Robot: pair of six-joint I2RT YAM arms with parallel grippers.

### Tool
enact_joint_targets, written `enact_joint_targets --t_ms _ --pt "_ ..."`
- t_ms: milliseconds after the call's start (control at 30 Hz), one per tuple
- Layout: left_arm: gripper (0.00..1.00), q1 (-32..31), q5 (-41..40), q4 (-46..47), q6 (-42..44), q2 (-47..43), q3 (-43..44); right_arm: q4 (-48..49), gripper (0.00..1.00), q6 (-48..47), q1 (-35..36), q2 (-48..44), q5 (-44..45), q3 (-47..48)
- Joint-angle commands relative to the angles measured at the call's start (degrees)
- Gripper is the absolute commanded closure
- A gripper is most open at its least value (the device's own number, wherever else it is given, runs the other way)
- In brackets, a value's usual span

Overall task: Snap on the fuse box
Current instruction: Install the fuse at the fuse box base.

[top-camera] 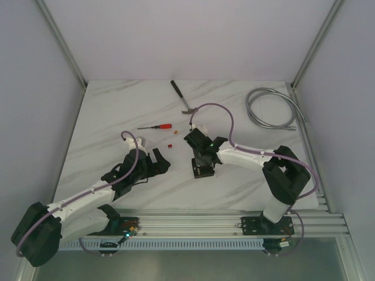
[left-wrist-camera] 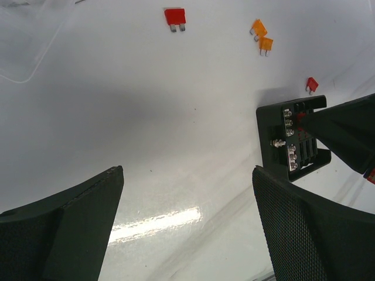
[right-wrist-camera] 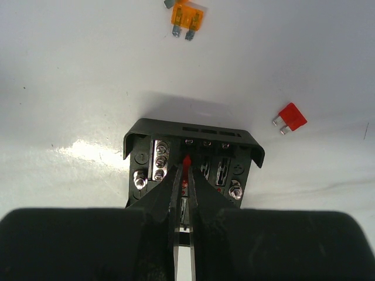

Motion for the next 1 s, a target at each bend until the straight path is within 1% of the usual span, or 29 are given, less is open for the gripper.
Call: enact_joint_targets --t_ms 0,233,367,500,600,700,800,967 --pt "0.00 0.3 -0.2 -1.2 0.5 -0.9 1.0 -13.8 1.00 -0.5 -0.7 10.8 -3.7 -8.7" --pt "0.00 0.3 -1.0 -2.0 0.4 -2.7 0.7 -12.5 1.00 -1.0 -3.8 14.3 -3.8 -9.8" --pt "0.00 0.3 -1.0 -2.1 0.4 -2.6 0.5 -13.4 1.00 -0.8 -3.4 17.1 -3.1 -9.3" --pt "0.00 0.3 -0.5 -2.1 0.2 -2.6 0.6 -14.1 1.00 -0.4 -2.7 17.6 -2.6 -8.3" --pt "0.00 0.3 -0.4 -2.2 0.0 -3.2 0.4 -14.4 1.00 -0.1 -1.5 16.6 -2.9 -7.7" --pt "0.00 0.3 -0.3 -2.3 -0.1 -4.3 0.1 -14.5 1.00 0.6 -0.1 12.9 -3.1 -6.4" --pt "0.00 0.3 -0.3 -2.5 -0.1 -5.5 0.0 -14.2 1.00 1.5 1.5 8.2 -3.1 -3.1" --pt "0.00 0.3 -0.6 -3.0 -0.2 -6.9 0.2 -13.9 1.00 2.0 3.7 6.3 -2.5 1.7"
